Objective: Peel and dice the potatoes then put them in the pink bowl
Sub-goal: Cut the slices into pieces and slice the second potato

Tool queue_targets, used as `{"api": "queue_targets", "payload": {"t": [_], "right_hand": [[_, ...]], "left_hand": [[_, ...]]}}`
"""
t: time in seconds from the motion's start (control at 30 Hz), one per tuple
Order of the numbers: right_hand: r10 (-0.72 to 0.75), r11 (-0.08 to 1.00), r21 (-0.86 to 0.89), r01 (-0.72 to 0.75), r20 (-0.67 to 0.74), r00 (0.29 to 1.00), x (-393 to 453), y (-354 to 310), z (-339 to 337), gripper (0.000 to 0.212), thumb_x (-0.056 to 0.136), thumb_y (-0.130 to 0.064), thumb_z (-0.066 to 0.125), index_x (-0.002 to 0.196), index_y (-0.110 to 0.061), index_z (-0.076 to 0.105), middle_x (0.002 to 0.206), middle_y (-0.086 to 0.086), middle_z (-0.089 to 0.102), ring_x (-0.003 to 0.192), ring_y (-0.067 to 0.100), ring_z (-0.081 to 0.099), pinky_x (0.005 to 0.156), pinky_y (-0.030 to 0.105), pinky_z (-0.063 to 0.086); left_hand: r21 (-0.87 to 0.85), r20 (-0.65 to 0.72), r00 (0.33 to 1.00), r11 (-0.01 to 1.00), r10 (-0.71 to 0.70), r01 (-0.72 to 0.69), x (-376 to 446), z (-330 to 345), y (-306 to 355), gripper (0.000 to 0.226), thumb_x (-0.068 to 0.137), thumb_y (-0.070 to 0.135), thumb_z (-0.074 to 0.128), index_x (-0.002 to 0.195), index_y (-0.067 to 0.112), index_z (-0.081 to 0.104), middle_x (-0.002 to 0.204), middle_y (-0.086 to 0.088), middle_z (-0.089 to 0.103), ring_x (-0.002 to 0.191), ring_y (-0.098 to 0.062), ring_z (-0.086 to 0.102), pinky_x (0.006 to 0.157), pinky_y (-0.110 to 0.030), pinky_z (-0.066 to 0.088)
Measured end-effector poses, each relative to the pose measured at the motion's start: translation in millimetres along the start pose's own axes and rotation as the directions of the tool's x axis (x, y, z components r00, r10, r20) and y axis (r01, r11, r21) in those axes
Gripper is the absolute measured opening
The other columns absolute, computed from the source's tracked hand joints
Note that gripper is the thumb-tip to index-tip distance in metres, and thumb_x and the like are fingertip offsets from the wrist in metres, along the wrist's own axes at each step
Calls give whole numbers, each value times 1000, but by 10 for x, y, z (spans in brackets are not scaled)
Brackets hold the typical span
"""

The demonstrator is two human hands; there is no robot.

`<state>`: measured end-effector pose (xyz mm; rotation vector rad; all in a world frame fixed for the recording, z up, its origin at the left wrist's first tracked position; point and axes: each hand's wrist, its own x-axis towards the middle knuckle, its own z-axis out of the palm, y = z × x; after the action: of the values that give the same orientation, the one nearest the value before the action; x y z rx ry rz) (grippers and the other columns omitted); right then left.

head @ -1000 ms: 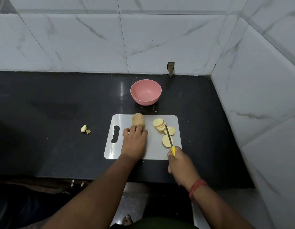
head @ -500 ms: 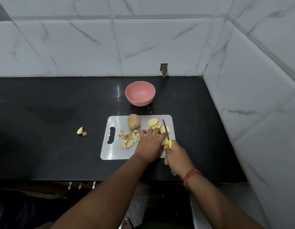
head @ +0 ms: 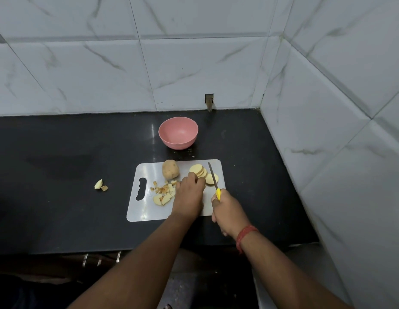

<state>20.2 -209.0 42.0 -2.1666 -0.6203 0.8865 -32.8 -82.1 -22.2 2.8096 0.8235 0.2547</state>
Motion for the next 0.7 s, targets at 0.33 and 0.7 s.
{"api": "queue_targets", "payload": {"t": [0.33, 0.7], "right_hand": [[22, 1000, 19, -22, 5, 1000, -25, 15, 42, 19, 102, -30, 33, 98, -17, 46, 86, 14, 65, 50, 16, 49, 39, 25, 41], [97, 990, -116, -85, 103, 990, -45, 117, 162, 19, 102, -28, 32, 106, -13, 42, 96, 15, 64, 55, 18, 52, 43, 27, 43]], "left_hand": [[-45, 80, 986, 989, 145, -142, -108, 134, -269, 39, 95, 38, 61, 128, 18, 60, 127, -4, 51, 111, -23, 47, 94, -37, 46], [-223, 114, 993, 975, 39, -12, -144, 136, -398, 60, 91, 31, 71, 143, 10, 50, 142, -3, 49, 130, -23, 42, 109, -31, 33]]}}
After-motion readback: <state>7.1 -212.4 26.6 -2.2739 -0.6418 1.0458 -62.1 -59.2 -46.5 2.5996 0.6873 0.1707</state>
